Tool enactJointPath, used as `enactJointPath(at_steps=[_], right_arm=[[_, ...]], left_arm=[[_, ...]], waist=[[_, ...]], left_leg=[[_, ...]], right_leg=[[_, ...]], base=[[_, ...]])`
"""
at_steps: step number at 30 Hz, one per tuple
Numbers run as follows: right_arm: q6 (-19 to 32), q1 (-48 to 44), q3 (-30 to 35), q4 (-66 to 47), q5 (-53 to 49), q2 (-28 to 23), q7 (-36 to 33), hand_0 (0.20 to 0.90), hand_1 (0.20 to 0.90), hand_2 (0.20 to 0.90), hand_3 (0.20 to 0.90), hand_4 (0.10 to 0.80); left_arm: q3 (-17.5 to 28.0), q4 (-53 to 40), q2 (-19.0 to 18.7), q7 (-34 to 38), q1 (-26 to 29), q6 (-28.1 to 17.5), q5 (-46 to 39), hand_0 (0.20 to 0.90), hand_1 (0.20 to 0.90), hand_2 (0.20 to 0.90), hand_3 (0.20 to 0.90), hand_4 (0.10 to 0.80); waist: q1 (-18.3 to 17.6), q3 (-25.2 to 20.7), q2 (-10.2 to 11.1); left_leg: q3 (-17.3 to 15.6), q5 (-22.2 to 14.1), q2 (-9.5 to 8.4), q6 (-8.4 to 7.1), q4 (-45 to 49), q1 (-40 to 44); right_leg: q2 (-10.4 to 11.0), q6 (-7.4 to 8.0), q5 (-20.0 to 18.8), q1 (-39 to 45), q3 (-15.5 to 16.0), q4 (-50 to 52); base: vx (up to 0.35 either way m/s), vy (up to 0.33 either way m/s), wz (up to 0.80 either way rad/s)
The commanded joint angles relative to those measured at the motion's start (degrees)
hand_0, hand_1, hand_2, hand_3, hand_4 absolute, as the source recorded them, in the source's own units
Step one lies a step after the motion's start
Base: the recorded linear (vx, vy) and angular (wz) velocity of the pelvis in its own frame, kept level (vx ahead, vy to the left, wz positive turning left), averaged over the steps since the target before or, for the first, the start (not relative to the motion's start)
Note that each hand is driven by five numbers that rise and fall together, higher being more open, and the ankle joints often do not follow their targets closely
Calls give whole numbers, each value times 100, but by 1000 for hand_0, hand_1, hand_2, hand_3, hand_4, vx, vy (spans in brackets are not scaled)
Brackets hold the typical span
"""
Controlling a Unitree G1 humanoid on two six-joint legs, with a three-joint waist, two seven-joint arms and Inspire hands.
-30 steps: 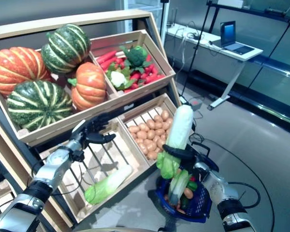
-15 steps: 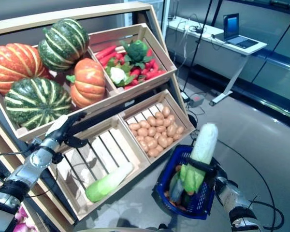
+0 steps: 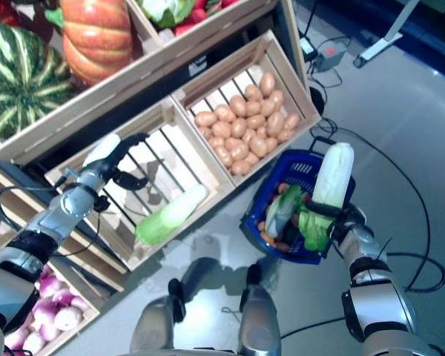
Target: Put vegetables into the basket
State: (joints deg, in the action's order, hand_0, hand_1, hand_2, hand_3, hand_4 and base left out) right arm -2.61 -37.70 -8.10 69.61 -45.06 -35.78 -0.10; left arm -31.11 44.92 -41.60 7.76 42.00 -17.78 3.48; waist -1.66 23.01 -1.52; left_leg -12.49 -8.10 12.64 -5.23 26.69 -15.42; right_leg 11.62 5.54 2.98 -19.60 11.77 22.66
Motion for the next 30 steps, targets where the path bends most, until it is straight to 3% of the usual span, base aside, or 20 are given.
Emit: enactJointPath(at_steps=[1, 10, 13, 14, 19, 20, 30], right_arm=[[613, -419, -132, 55, 257, -625, -313, 300, 300, 300, 300, 400], [521, -1073, -79, 351, 158, -1211, -480, 300, 300, 300, 300, 400], [503, -1161, -69, 357, 177, -1336, -476, 300, 300, 300, 300, 400], [497, -1179, -78, 350, 152, -1372, -484, 300, 300, 300, 300, 400], [606, -1394, -119, 356, -40, -1462, -392, 300, 300, 300, 300, 400], [583, -1455, -148, 328, -23, -1453, -416, 900, 900, 900, 900, 800], [419, -1923, -539, 291, -82, -1395, -276, 900, 900, 900, 900, 800]], left_arm=[[227, -143, -178, 467, 682, -506, -508, 900, 900, 900, 900, 800], [-29, -740, -393, 534, 1068, -614, -1040, 900, 900, 900, 900, 800], [-61, -925, -437, 599, 1135, -622, -1032, 900, 900, 900, 900, 800], [-82, -994, -461, 607, 1160, -613, -1060, 900, 900, 900, 900, 800], [-143, -1120, -510, 720, 1320, -581, -1239, 900, 900, 900, 900, 800], [-150, -1130, -509, 716, 1357, -562, -1264, 900, 900, 900, 900, 800], [-370, -1062, -575, 349, 1795, -531, -1560, 900, 900, 900, 900, 800]], waist=[[50, -243, 29], [123, 117, -148], [99, 164, -202], [96, 182, -215], [82, 237, -235], [79, 237, -226], [57, 203, -206]], left_leg=[[214, -291, 132, -127, 763, -761], [517, -978, 68, -114, 2329, -2021], [619, -1127, 76, -149, 2740, -2370], [670, -1361, 99, -208, 2993, -2442], [700, -1580, 160, -216, 3611, -2926], [707, -1611, 172, -222, 3693, -2991], [818, -1650, 270, -272, 3996, -3405]], right_leg=[[535, -25, 781, -120, 27, 1224], [1090, 28, 1310, -1569, -305, 3032], [1163, 44, 1422, -1937, -443, 3379], [1180, 92, 1630, -2019, -507, 3598], [1299, 121, 1783, -2552, -531, 4132], [1310, 131, 1796, -2623, -540, 4192], [1339, 253, 1791, -3060, -675, 4477]], base=[[-114, 4, 7], [-106, 6, 8], [-42, 40, 13], [8, 29, 14], [-58, 19, 7], [-38, 6, 1], [-33, 5, -3]])
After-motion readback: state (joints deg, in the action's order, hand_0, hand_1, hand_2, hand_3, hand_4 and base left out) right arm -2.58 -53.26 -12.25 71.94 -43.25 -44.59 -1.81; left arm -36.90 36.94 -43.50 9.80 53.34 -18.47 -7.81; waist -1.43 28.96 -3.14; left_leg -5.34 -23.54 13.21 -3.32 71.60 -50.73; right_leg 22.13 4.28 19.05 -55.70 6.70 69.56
